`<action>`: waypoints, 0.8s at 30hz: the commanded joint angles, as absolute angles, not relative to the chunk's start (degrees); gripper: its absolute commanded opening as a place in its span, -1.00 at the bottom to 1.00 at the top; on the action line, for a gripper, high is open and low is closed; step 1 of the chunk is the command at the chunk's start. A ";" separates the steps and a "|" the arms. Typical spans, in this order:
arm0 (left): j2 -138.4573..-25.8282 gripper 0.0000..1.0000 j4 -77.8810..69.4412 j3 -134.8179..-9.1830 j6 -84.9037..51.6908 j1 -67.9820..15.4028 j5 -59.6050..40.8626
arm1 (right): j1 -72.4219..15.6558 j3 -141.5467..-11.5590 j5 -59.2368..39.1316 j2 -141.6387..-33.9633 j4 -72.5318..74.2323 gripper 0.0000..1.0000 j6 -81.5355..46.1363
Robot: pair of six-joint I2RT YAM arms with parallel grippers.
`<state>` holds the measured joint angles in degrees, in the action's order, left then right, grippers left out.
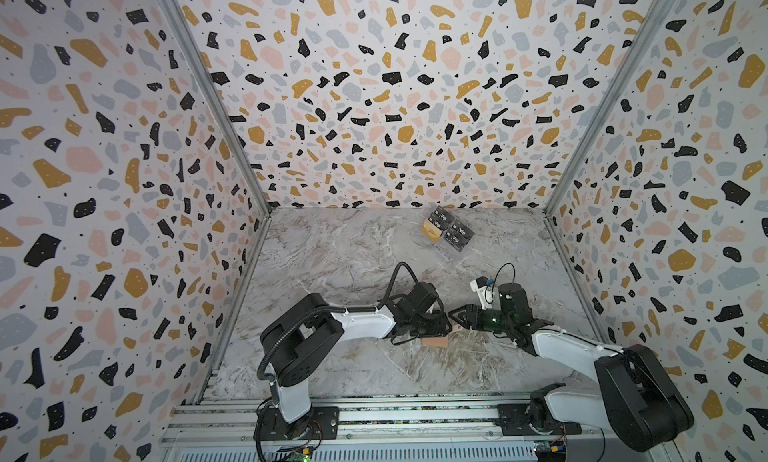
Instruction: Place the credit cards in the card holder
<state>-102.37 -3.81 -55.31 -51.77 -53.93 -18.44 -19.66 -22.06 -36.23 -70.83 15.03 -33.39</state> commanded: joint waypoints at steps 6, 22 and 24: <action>-92.28 0.04 -1.74 -50.46 -46.04 -49.95 -22.39 | -22.48 -24.59 -33.35 -67.28 7.77 0.10 -32.70; -93.59 -0.45 -8.98 -45.93 -41.96 -45.91 -22.75 | -28.51 -30.26 -30.41 -65.81 5.55 0.00 -35.33; -95.81 -0.58 -7.62 -47.33 -41.71 -47.45 -22.13 | -28.51 -30.71 -30.35 -65.07 5.52 -0.05 -35.74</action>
<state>-93.91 -6.50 -44.91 -42.59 -46.00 -22.90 -28.27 -28.42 -31.00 -67.11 7.07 -35.18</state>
